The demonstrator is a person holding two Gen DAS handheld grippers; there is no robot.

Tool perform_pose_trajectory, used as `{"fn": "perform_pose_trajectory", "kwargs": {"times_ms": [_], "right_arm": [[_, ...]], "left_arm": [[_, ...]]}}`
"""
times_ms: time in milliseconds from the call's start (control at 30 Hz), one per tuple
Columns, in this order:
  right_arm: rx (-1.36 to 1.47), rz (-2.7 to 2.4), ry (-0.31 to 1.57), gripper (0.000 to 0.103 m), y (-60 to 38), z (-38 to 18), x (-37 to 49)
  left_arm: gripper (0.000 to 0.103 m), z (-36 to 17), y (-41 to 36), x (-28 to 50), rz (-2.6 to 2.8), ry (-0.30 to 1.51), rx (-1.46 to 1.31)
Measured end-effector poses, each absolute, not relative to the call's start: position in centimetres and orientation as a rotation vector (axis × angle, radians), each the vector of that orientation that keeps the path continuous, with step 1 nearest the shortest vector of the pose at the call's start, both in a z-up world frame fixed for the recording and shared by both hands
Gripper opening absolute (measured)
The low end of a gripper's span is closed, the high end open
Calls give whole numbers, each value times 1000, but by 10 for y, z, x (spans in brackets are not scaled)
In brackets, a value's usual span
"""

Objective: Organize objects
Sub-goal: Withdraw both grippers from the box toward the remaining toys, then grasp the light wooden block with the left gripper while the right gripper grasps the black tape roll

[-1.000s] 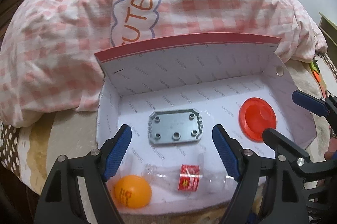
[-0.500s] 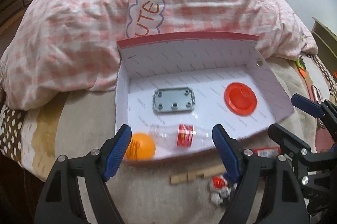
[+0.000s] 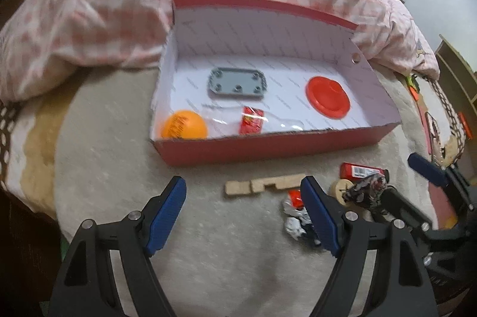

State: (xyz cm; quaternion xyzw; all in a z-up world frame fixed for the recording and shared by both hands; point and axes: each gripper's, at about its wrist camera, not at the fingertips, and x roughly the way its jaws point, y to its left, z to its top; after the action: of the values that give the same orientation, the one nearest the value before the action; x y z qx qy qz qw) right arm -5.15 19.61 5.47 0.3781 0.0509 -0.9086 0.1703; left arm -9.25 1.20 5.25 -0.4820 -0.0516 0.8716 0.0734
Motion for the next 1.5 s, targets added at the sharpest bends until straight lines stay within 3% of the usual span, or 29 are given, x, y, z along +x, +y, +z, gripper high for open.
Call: {"fn": "perform_pose_trajectory", "kwargs": {"times_ms": [667, 967, 1167, 1500], "right_arm": [[1091, -2573, 56, 77, 218, 34, -43], [1096, -2573, 43, 77, 221, 31, -44], [1105, -2567, 56, 77, 218, 31, -43], [1137, -2568, 92, 77, 222, 26, -36]], "left_arm": [[80, 20, 44, -108, 2574, -181, -1595], [80, 17, 47, -112, 2643, -172, -1568], [78, 15, 54, -108, 2658, -57, -1553], [77, 23, 40, -99, 2621, -102, -1525]]}}
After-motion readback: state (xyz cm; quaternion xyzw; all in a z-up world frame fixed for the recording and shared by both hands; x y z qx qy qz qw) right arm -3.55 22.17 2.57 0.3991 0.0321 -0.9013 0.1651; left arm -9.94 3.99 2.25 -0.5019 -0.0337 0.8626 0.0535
